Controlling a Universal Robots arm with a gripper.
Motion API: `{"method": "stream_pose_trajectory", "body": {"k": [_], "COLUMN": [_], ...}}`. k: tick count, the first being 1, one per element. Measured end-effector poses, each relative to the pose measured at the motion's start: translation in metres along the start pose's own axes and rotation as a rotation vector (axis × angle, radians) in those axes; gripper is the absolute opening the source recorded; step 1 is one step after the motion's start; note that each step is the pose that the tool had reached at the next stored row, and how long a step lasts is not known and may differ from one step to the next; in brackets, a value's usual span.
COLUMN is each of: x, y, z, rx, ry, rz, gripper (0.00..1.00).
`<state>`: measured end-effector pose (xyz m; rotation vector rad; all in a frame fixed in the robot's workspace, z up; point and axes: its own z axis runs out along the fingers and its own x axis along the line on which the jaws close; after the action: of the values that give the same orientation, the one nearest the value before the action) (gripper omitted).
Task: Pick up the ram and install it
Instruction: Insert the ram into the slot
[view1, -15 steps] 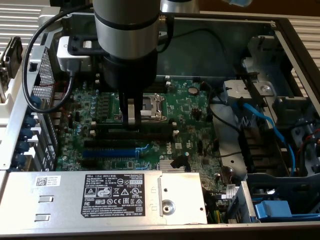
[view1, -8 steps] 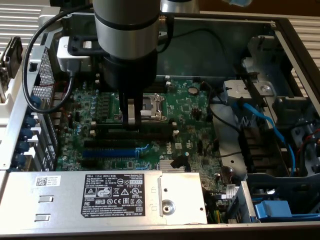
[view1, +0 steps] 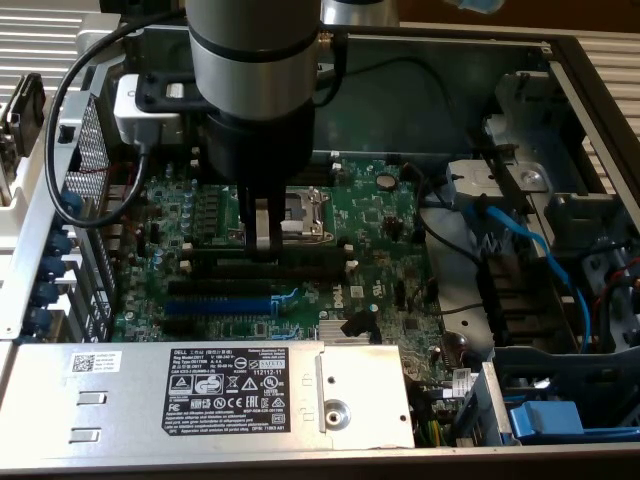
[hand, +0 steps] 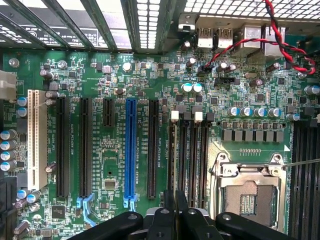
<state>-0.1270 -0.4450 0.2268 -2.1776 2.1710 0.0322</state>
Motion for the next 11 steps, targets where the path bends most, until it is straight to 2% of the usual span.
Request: {"method": "stream_pose_trajectory", "body": {"k": [8, 9, 10, 11], "x": [0.0, 0.0, 0.0, 0.0], "y": [0.0, 0.0, 0.0, 0.0], "z": [0.0006, 0.0007, 0.0007, 0.0006], "rx": [0.0, 0.0001, 0.0001, 0.0001], "ry": [-0.0003, -0.0003, -0.0002, -0.0002], "rz": [0.0, 0.0, 0.0, 0.0], "gripper": [0.12, 0.13, 0.2, 0.2]}}
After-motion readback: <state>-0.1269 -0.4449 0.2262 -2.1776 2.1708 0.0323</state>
